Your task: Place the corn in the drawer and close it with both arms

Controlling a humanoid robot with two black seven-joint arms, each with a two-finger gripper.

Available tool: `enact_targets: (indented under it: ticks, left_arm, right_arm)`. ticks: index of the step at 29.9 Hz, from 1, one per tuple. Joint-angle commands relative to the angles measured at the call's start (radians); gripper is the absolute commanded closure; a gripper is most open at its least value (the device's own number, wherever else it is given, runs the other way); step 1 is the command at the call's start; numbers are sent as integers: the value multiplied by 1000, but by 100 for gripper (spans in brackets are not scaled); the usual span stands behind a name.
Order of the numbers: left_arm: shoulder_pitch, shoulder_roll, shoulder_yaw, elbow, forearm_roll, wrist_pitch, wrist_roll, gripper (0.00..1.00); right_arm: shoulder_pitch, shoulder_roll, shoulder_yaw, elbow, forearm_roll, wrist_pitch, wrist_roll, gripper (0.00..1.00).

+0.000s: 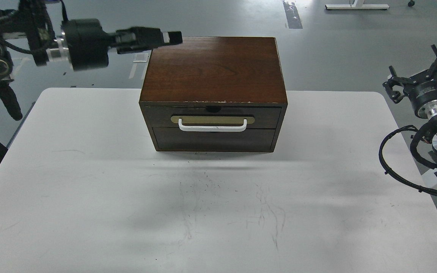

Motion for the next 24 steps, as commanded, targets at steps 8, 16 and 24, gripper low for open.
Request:
enact_targets:
  ticks: [8,16,24]
  left_arm:
    - [85,-193,-9,568,-731,0,12,2]
    - [243,-310,-93,761,-932,0,26,2]
    - [416,-415,-267,766,-946,0,26,2]
  right_arm:
    - [33,14,19,-10,3,0,-2,0]
    - [34,48,44,-10,5,0,-4,0]
    - [24,135,47,-42,8,0,-10,0]
